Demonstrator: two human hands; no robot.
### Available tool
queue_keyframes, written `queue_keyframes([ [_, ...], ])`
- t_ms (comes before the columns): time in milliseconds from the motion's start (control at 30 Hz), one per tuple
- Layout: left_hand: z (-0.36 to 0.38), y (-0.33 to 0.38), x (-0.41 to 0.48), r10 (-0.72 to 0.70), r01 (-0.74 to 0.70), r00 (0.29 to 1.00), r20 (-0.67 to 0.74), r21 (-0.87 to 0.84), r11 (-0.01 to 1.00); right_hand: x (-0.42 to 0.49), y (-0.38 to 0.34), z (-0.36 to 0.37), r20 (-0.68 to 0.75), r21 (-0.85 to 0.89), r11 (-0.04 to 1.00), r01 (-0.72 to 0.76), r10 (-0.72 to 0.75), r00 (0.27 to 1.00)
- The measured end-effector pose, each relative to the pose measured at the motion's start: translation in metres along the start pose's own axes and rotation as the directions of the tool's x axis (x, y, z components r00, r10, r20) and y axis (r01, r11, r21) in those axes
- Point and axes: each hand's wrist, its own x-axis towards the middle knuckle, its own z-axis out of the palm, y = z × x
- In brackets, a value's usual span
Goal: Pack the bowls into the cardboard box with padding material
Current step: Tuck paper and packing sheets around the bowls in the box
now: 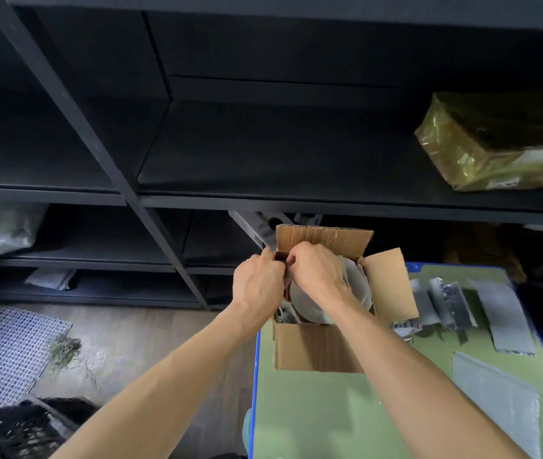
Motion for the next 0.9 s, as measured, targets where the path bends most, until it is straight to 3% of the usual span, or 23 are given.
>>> queue_keyframes([
  [267,-0.001,0.000,0.001,-0.045,0.044,0.998,0.053,0.021,0.999,-0.003,-0.003,0.011,-0.094,-0.003,0.999,-0.043,0.042,0.995],
  [667,0.006,-0.006,-0.012,0.006,-0.008,0.998,0.054,0.037,0.999,-0.007,-0.004,0.013,-0.169,-0.004,0.997,-0.074,0.072,0.983],
  [900,0.004,-0.008,-0.009,0.015,-0.030,0.991,0.133,0.114,0.993,-0.007,-0.004,0.013,-0.166,-0.024,0.998,-0.060,0.055,0.985],
])
